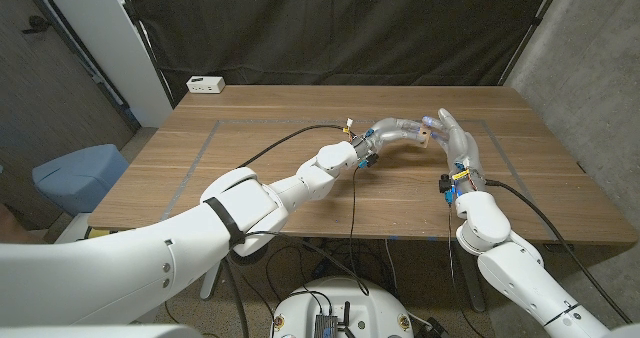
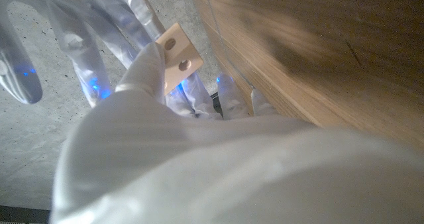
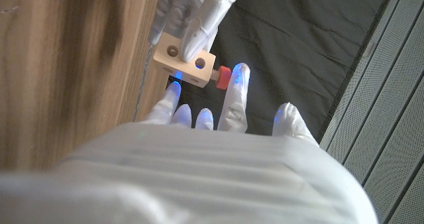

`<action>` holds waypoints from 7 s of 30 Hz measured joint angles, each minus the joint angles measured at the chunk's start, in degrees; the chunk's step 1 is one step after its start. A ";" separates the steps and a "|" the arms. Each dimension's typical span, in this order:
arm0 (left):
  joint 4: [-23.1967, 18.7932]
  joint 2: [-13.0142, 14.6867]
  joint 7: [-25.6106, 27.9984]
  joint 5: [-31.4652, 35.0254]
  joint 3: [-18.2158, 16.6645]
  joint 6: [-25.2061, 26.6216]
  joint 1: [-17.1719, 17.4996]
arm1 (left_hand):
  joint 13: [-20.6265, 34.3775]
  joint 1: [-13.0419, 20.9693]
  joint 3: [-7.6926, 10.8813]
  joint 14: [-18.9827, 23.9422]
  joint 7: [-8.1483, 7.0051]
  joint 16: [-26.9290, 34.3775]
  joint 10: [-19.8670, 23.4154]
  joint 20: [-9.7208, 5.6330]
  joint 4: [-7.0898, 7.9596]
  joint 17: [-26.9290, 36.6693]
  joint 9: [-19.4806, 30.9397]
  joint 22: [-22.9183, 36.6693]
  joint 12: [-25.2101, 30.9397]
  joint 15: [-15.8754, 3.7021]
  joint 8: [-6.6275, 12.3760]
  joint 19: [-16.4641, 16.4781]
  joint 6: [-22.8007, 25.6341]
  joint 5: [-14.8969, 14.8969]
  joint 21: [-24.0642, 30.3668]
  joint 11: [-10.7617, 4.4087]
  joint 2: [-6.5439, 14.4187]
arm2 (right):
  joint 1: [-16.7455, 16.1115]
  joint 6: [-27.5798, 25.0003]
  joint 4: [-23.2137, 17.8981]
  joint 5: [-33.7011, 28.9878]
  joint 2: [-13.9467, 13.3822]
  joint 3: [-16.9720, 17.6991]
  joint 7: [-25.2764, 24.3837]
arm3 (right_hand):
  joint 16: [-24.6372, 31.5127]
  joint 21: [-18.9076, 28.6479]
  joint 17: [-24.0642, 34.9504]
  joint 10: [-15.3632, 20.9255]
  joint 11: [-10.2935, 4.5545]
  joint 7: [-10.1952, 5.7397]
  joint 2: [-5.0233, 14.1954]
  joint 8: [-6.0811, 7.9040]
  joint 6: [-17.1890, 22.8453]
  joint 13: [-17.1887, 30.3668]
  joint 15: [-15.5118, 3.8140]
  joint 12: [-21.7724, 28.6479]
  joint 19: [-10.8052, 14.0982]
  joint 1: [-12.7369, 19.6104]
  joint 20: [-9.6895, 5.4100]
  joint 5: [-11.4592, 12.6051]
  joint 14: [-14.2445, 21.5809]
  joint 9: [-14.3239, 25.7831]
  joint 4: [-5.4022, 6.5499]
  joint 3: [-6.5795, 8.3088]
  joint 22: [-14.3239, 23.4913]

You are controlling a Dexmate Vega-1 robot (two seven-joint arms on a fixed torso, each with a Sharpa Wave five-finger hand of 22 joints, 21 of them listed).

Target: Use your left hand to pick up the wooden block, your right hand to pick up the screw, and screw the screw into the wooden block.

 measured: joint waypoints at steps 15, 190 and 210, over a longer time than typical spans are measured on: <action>0.02 0.10 -0.15 -0.03 0.01 -0.09 0.02 | 0.02 0.00 0.00 0.00 0.00 0.00 -0.02 0.00 0.00 0.00 -0.01 0.00 0.00 0.00 0.00 0.00 0.00 -0.08 0.00 -0.02 0.01 | -1.03 0.62 -0.97 -1.08 0.18 1.08 -1.51 | 0.00 0.00 0.00 1.00 1.24 -0.88 0.31 -1.84 -2.55 0.00 -0.01 0.00 0.00 0.31 0.00 0.00 0.61 0.00 -0.23 0.24 0.00; 0.26 -0.19 -0.73 0.57 1.50 1.17 -1.13 | 0.03 0.16 0.07 0.20 0.30 0.00 0.04 -0.31 -0.07 0.00 -0.03 0.00 0.00 0.19 0.00 0.31 0.35 -0.46 0.00 -0.09 0.16 | -6.82 -9.13 -8.03 0.15 -4.98 5.64 -2.11 | -0.43 -0.45 0.26 0.00 0.00 -1.02 0.15 -1.29 -5.13 0.12 2.03 0.00 -3.36 -4.37 1.94 -0.23 -1.42 -0.01 0.87 -0.87 0.00; -0.28 0.33 -1.48 1.05 1.34 -1.16 -0.45 | 0.03 0.16 0.07 0.20 0.30 0.00 0.06 -0.31 -0.07 0.00 -0.03 0.00 0.00 0.19 0.00 0.31 0.30 -0.38 0.00 -0.14 0.16 | -7.34 -9.43 -8.15 -0.43 -4.28 6.77 -2.20 | -0.68 -0.45 0.26 -2.12 0.03 -2.35 0.15 -3.08 -12.89 0.11 2.80 -1.07 -3.60 -4.37 2.17 -0.23 -2.04 -0.01 0.64 -0.63 0.00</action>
